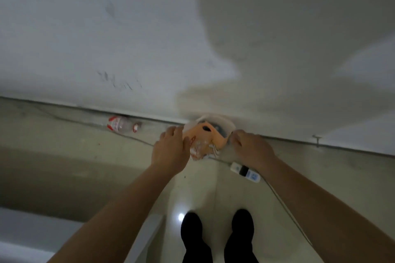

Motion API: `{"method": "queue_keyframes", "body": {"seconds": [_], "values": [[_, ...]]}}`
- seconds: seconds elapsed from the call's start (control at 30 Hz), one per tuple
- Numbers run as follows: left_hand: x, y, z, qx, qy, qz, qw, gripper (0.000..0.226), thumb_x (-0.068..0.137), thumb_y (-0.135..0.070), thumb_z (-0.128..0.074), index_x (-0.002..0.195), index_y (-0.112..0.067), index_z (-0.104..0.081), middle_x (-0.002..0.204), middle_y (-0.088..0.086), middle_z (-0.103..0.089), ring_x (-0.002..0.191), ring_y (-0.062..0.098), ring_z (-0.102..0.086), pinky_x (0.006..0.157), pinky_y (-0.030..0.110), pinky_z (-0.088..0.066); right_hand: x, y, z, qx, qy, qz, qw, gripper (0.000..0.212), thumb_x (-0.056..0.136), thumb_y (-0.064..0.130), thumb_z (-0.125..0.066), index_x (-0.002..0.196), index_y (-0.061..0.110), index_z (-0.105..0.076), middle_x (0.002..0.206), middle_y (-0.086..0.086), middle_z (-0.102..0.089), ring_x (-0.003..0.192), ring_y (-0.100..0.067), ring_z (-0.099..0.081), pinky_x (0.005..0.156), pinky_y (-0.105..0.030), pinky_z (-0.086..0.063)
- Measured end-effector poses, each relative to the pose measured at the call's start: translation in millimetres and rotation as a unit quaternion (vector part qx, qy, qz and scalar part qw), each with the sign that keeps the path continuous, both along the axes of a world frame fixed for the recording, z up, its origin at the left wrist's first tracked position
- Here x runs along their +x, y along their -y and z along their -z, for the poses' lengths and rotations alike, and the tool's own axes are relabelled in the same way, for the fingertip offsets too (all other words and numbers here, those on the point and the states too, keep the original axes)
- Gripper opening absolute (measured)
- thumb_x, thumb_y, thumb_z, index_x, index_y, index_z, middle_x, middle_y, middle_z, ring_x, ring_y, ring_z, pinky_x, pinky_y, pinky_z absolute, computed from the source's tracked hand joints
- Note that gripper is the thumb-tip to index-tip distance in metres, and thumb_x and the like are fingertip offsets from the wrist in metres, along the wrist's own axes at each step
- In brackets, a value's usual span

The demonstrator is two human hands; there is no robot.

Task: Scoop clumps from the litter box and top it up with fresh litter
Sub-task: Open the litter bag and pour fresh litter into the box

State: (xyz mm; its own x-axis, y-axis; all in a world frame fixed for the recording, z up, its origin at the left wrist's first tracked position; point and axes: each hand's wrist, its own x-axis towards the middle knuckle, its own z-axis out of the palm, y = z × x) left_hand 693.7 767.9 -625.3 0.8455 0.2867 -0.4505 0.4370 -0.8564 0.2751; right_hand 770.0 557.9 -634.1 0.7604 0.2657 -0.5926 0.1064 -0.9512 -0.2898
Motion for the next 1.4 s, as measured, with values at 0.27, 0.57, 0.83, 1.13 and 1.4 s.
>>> {"method": "queue_keyframes", "body": {"seconds": [0.27, 0.57, 0.83, 1.13, 1.4], "values": [[7.0, 19.7, 139.6, -0.212, -0.063, -0.332, 0.917, 0.043, 0.096, -0.044, -0.045, 0.123, -0.012, -0.054, 0.114, 0.011, -0.063, 0.098, 0.030, -0.061, 0.091, 0.046, -0.052, 26.0, -20.8, 133.8, 0.123, -0.133, 0.396, 0.900, 0.088, 0.083, 0.069, -0.058, 0.140, 0.008, -0.033, 0.124, -0.006, -0.052, 0.102, -0.028, -0.060, 0.073, -0.042, -0.059], [7.0, 41.0, 179.5, -0.278, -0.087, -0.456, 0.841, 0.075, 0.084, -0.071, -0.050, 0.128, -0.011, -0.049, 0.114, 0.003, -0.052, 0.099, 0.024, -0.053, 0.094, 0.049, -0.050, -39.4, -11.4, 178.2, 0.179, -0.215, 0.322, 0.904, 0.076, 0.089, 0.027, -0.065, 0.152, 0.021, -0.022, 0.135, -0.004, -0.044, 0.101, -0.016, -0.049, 0.095, -0.049, -0.053], [23.1, 34.9, 189.6, -0.302, -0.032, -0.476, 0.825, 0.050, 0.095, -0.055, -0.044, 0.121, -0.012, -0.051, 0.104, 0.002, -0.057, 0.085, 0.018, -0.056, 0.090, 0.045, -0.054, 32.6, -25.7, 200.9, 0.212, -0.139, 0.417, 0.873, 0.067, 0.090, 0.041, -0.066, 0.146, 0.020, -0.037, 0.146, -0.006, -0.047, 0.112, -0.029, -0.060, 0.067, -0.039, -0.062], [14.4, 44.9, 206.5, -0.359, -0.050, -0.569, 0.738, 0.095, 0.074, -0.064, -0.069, 0.147, -0.019, -0.028, 0.127, 0.005, -0.053, 0.107, 0.029, -0.057, 0.063, 0.035, -0.052, -56.4, -4.3, 208.5, 0.179, -0.240, 0.242, 0.923, 0.054, 0.099, 0.007, -0.049, 0.149, 0.027, -0.039, 0.144, -0.007, -0.048, 0.108, -0.025, -0.061, 0.071, -0.036, -0.062], [-33.1, 37.8, 222.1, -0.196, -0.041, -0.490, 0.848, 0.028, 0.099, -0.013, -0.043, 0.114, 0.003, -0.060, 0.094, 0.014, -0.065, 0.086, 0.028, -0.067, 0.079, 0.046, -0.059, -62.1, 5.0, 194.9, 0.145, -0.103, 0.248, 0.952, 0.056, 0.104, 0.049, -0.032, 0.105, 0.004, -0.065, 0.095, -0.011, -0.066, 0.075, -0.021, -0.069, 0.069, -0.042, -0.062]]}}
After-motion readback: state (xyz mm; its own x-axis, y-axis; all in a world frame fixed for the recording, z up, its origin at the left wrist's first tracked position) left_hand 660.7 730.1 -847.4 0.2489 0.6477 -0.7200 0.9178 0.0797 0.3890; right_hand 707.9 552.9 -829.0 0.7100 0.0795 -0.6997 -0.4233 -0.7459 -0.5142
